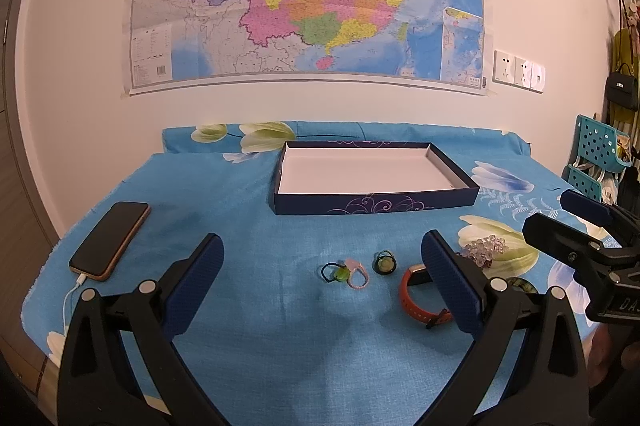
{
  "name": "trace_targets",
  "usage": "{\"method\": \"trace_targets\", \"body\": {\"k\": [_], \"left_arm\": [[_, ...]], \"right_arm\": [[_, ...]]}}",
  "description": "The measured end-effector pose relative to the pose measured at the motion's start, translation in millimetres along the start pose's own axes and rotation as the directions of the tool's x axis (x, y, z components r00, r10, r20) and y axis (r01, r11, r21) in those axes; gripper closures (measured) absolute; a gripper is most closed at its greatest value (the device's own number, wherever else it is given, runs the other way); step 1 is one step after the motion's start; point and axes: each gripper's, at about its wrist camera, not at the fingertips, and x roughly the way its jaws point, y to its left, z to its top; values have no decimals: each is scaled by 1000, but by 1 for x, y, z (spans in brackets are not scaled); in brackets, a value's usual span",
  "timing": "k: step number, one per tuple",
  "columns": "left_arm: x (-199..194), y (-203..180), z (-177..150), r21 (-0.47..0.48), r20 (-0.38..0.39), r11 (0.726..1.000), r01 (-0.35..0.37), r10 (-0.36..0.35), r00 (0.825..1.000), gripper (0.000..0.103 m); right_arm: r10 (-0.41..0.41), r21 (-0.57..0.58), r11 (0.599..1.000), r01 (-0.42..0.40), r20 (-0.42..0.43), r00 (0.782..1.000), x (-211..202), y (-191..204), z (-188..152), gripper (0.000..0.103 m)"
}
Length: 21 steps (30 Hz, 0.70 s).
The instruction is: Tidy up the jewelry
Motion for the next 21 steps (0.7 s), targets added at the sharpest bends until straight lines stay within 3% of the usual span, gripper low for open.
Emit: {"method": "trace_targets", "body": {"k": [9,13,18,21], "left_arm": [[4,-4,-2,13,-15,1000,26,-25,1000,6],[10,-14,-8,46,-57,996,82,-80,995,6],[33,-33,-18,96,-159,981,171,-154,975,6],[49,-38,-23,96,-215,974,203,-179,960,15]], "right_arm": [[-2,-3,1000,2,-4,1000,1,-2,-2,6],[-1,25,1000,2,-42,999,5,-14,-5,6],[-4,37,999,9,-130,992,15,-33,-16,6],[-9,33,999,16,-197,980,22,-43,-26,11]]}}
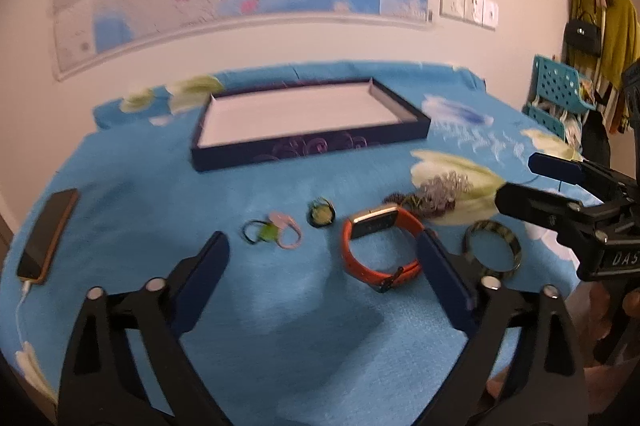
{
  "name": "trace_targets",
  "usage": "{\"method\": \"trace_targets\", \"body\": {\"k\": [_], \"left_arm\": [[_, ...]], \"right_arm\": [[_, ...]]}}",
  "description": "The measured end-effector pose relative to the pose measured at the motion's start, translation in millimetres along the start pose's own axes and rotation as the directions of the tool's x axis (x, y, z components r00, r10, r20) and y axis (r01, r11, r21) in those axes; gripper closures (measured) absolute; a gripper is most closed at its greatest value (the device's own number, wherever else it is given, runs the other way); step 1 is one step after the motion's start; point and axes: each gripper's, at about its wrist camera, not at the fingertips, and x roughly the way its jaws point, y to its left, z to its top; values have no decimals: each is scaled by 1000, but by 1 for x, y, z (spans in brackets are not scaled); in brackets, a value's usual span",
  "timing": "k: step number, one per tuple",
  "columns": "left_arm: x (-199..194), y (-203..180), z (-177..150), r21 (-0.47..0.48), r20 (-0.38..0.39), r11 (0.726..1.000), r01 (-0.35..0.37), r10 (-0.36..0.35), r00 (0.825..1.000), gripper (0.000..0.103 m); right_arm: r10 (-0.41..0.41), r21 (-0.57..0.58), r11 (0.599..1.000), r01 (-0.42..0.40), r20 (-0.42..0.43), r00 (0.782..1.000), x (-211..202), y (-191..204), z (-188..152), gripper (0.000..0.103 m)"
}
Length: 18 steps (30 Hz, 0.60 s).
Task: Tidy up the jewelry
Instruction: 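Grasp the orange smartwatch with the left tool while the right tool grasps the marbled bangle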
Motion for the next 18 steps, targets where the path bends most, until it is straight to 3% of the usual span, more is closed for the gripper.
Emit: {"method": "trace_targets", "body": {"k": [1,6,16,18], "left_arm": [[6,1,0,-5,-21,1000,14,-14,1000,17],[31,-1,0,-16,-108,998,64,-65,992,31],[52,-7,1,-36,-192,988,148,-152,969,57],[53,-10,2,-36,-200,986,165,-169,965,69]], "right_arm": [[-1,-6,1000,1,-28,1000,4,-4,-4,13],[12,-34,999,-17,-145,989,20,-14,-19,43],[8,-132,990,-38,-215,977,31,-10,-26,69],[5,-140,989,-36,-217,976,32,-11,-26,87]]}}
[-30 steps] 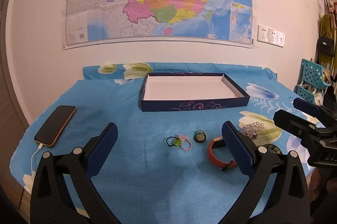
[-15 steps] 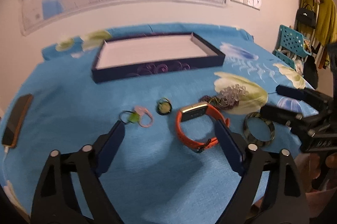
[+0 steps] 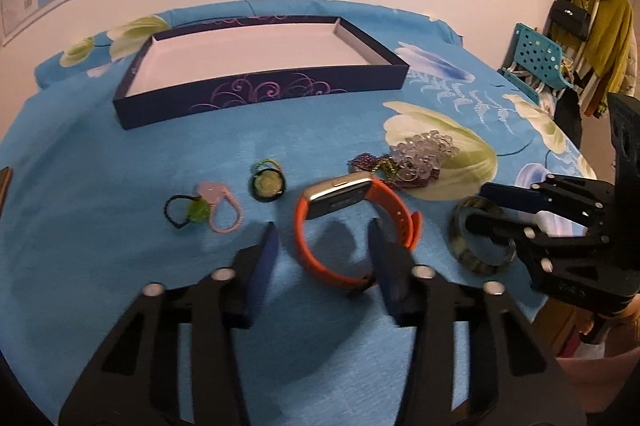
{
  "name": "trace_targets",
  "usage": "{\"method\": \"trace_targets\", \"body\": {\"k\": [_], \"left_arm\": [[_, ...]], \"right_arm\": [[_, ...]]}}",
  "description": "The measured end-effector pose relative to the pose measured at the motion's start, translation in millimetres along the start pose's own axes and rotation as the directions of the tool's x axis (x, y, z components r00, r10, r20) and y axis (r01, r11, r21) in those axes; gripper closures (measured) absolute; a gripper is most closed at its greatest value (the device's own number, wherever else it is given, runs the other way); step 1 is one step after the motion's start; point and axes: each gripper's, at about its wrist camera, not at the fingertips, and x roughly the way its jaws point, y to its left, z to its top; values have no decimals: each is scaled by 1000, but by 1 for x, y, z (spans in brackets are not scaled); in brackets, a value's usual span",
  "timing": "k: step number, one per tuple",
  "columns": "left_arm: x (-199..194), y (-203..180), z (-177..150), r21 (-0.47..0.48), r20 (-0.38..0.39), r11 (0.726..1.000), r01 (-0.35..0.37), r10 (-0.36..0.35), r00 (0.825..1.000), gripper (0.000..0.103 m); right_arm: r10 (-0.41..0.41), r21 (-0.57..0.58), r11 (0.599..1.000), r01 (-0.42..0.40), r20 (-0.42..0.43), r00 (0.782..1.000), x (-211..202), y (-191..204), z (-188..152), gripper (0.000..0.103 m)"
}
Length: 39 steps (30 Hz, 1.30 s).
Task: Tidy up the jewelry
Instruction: 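Grasp the orange smartwatch with the left tool while the right tool grasps the marbled bangle, then carry the watch with the left tool into the navy box while the right tool releases the bangle there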
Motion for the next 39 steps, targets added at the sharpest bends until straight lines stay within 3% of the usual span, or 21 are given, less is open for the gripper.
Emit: {"method": "trace_targets", "body": {"k": [3,8,14,20,28,39], "left_arm": [[4,-2,0,15,-19,1000,-23,23,1000,80],[1,2,3,7,-22,1000,-6,7,1000,96],[-9,7,7,8,-9,1000,14,-14,1000,96],[-30,28,36,-28,66,999,37,-35,997,96],[-26,64,100,-63,147,996,-57,65,987,95],[29,109,163,-128,127,983,-128,144,981,94]], "right_arm": [[17,6,1000,-17,-7,1000,0,-4,2,97],[50,16,999,-50,0,999,-2,-7,6,97],[95,39,995,-97,41,995,-11,-12,19,97],[129,52,990,-134,103,986,-12,-21,50,97],[73,18,997,-78,179,981,13,-41,122,97],[20,15,1000,-23,152,988,80,-65,204,97]]}}
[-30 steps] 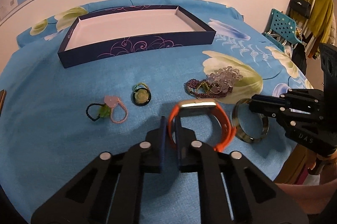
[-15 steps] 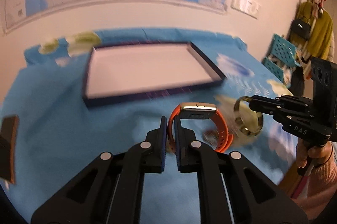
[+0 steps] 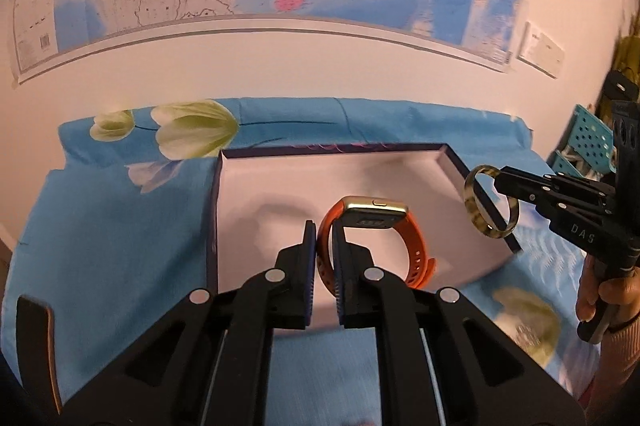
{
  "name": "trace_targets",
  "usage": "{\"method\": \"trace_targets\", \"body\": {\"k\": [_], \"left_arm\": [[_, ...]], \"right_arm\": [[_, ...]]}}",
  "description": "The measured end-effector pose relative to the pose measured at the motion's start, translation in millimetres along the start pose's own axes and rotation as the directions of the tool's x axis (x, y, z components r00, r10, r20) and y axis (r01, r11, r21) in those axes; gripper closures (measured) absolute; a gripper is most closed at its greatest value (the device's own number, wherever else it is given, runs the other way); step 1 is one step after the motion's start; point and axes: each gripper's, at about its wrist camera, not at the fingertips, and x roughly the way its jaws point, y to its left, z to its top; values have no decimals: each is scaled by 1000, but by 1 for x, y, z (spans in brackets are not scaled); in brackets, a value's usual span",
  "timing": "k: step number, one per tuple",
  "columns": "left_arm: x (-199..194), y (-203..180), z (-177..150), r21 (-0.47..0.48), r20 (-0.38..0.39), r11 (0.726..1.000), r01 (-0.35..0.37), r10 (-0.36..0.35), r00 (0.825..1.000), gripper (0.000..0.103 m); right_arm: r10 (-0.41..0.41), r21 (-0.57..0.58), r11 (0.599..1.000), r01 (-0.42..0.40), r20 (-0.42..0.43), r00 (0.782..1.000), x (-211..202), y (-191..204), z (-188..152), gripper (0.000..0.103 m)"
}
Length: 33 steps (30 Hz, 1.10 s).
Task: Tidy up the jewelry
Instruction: 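Carry the watch with the left tool into the navy box while the right tool releases the bangle there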
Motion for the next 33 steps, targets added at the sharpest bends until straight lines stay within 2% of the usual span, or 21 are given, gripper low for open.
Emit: {"method": "trace_targets", "body": {"k": [6,11,18,26,32,33], "left_arm": [[41,13,16,-36,-49,999,-26,24,999,94],[72,23,28,-76,-96,997,-32,24,995,94],[102,27,36,-84,-152,995,-54,40,988,94],[119,30,44,-106,-195,992,-66,44,980,94],[124,29,48,-115,-215,990,-76,50,975,94],[124,29,49,-116,-217,990,-82,55,975,89]], "right_arm": [[-29,12,1000,29,-54,998,41,-10,16,97],[-43,20,999,46,-131,990,75,-19,24,97],[-63,23,997,69,-199,978,99,-22,32,97],[-81,29,995,92,-271,959,125,-21,39,97],[-95,51,992,114,-284,954,132,-22,38,96],[-94,57,992,115,-280,955,131,-22,38,93]]}}
